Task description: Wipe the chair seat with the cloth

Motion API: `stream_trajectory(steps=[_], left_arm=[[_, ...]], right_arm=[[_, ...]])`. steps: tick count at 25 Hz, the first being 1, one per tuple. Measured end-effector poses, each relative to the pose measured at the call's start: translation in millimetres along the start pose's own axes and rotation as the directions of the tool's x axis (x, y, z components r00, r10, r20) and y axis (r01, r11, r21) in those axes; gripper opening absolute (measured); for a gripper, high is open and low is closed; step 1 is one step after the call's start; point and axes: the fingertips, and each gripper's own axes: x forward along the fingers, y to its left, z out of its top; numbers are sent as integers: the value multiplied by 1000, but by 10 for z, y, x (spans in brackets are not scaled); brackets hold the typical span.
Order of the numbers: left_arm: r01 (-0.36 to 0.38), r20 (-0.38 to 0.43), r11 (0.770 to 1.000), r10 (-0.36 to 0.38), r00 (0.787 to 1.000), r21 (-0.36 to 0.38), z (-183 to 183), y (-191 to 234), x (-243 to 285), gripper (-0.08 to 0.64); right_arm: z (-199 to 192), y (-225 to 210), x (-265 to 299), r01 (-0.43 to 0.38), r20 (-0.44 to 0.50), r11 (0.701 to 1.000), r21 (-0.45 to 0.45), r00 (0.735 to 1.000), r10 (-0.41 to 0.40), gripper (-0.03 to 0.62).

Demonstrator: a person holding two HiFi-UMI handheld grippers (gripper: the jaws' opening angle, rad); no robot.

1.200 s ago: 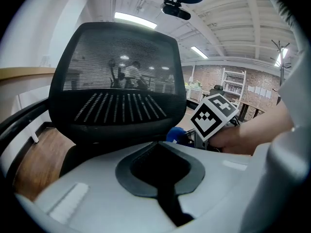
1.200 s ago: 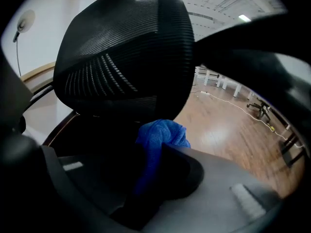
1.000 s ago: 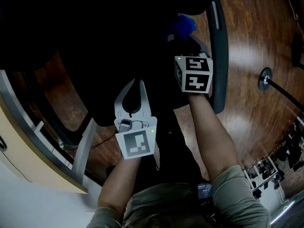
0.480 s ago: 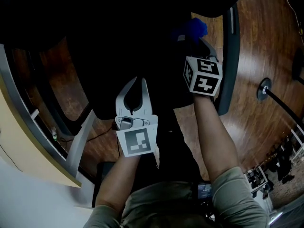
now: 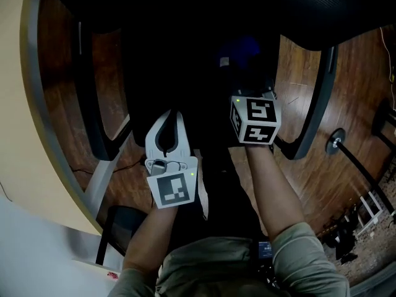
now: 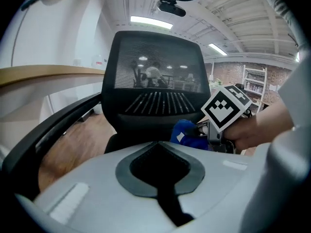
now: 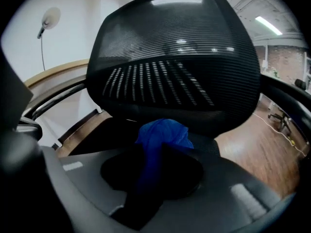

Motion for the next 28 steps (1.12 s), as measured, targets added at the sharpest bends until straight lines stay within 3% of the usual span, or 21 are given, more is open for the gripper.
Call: stream_trajectory(steps=[6,13,20,24,28], left_arm=[[-95,3,994,95,995,-57,-137,590,-128,3],[-186,15,974,189,982,-129,-252,1123,22,4],[-250,-96,946,234,967,-207,-712,1343,48,3],[-198,-110,963,181,977,-180,-876,1319,94,5],[-148,-140,977,127,982,-150,-986,1278,117,5]], right_arm=[[258,1061,154,-187,33,973,-134,981,193,97],[333,1948,235,-359,3,901,-245,929,371,98],[337,2448,496,-426,-37,856,-293,900,435,98],[154,2682,655,-469,-103,825,-316,881,462,98],[-39,2640,732,-449,-139,843,-297,894,427,98]])
